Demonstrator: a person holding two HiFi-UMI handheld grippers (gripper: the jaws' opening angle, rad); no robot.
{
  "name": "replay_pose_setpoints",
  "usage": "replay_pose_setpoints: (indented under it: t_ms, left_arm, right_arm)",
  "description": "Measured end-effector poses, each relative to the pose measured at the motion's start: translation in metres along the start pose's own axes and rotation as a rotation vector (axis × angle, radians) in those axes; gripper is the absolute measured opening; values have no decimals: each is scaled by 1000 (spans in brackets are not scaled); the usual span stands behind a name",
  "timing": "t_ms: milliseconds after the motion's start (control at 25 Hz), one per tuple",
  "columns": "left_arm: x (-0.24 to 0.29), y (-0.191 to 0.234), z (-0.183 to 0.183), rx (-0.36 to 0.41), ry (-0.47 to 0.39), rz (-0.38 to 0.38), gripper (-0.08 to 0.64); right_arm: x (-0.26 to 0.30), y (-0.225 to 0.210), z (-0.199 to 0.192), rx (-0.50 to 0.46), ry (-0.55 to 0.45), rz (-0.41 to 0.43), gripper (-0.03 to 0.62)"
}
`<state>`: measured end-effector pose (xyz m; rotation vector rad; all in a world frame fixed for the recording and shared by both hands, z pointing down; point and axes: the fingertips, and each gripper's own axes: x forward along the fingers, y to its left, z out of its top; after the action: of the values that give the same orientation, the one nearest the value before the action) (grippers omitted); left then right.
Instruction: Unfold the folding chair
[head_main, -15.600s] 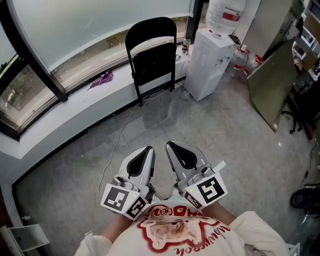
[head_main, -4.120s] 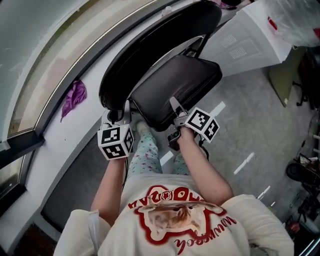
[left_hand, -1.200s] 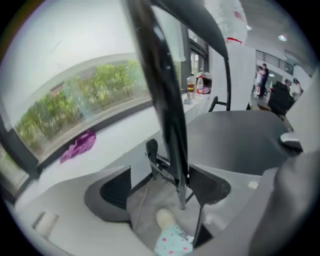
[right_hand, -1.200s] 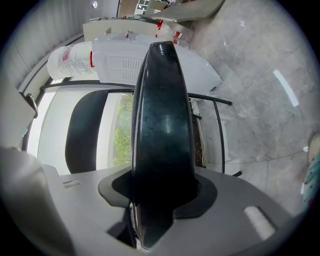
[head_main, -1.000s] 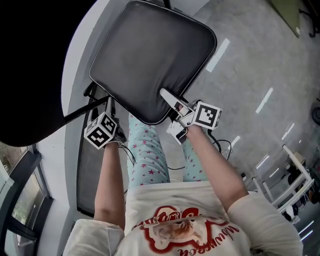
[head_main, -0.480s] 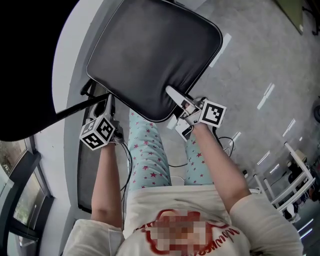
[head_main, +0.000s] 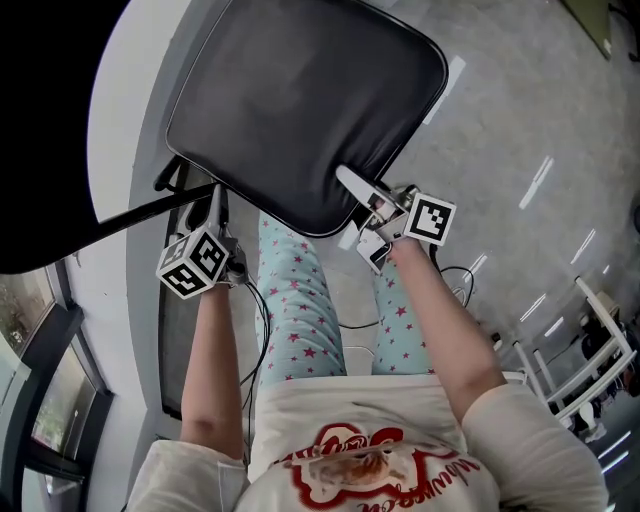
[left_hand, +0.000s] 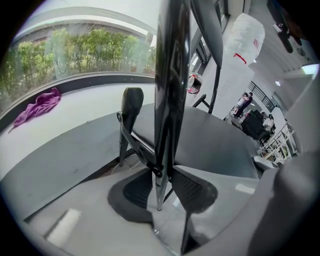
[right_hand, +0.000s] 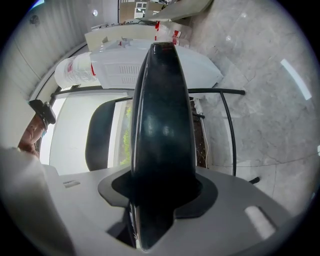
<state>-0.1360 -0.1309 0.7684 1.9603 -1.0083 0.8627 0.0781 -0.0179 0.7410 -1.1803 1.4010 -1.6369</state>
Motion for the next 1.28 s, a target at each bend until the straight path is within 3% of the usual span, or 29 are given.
replay_pose_setpoints:
  t_ms: [360,1280]
  left_arm:
    - [5,0,-3,-30,-17,17,124]
    - [16,4,-21,-97,-1,31,124]
  right_arm:
    - [-4,-15,2,-1,-1,47,216]
    - [-8,-61,1,6,-30,50,252]
